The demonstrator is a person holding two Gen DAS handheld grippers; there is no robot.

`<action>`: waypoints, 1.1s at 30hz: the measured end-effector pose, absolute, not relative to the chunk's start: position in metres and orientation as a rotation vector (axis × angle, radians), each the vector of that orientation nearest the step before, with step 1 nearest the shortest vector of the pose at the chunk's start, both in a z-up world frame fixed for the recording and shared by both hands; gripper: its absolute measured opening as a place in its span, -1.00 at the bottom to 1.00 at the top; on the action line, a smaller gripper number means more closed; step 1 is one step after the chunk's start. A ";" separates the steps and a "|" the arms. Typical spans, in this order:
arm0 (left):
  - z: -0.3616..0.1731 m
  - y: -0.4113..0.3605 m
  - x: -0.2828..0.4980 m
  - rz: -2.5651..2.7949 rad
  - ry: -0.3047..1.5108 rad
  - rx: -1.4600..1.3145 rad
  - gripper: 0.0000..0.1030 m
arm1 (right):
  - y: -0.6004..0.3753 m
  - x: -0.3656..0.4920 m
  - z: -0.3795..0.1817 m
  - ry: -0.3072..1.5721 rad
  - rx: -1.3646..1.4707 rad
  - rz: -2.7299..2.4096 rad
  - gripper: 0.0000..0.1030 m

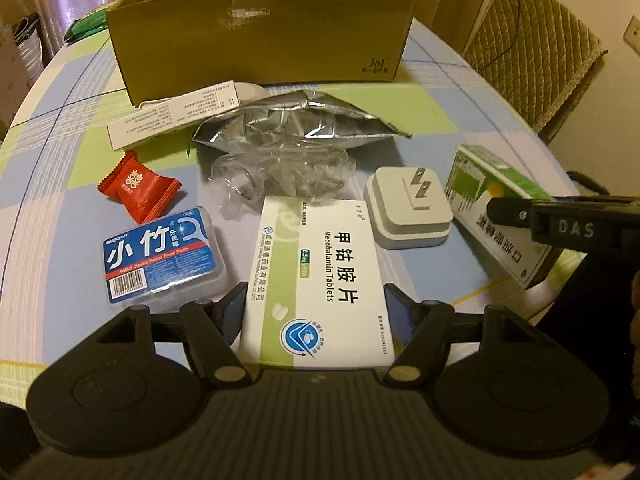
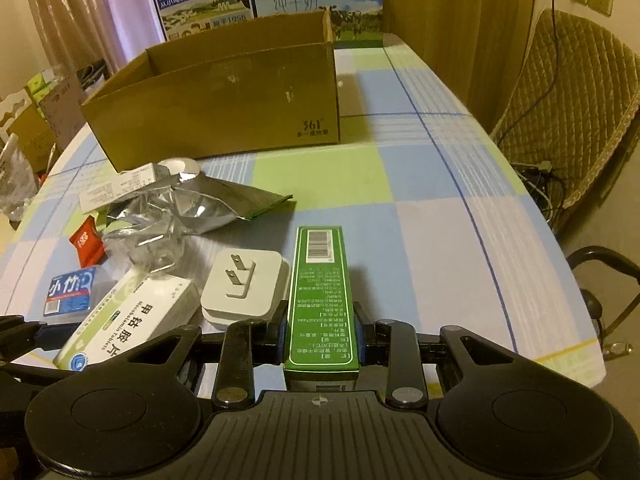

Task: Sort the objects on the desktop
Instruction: 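Grasp and lift the white Mecobalamin box with the left tool while the right tool holds the green box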

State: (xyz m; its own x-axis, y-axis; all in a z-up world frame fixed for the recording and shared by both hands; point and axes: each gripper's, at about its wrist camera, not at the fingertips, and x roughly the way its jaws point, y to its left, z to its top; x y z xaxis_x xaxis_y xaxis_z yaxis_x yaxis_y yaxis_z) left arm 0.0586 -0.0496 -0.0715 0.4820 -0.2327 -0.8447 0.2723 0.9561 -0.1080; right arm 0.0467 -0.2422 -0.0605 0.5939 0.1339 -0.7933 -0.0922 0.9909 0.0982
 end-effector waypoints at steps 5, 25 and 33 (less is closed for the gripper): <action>-0.075 -0.056 0.058 -0.309 1.023 0.060 0.29 | -0.238 0.045 -0.061 0.927 0.022 0.131 -0.47; -0.100 -0.072 0.079 -0.321 1.036 0.149 0.31 | -0.239 0.073 -0.095 1.063 0.021 0.102 -0.46; -0.090 -0.068 0.072 -0.315 1.019 0.135 0.29 | -0.238 0.066 -0.085 1.005 0.018 0.126 -0.47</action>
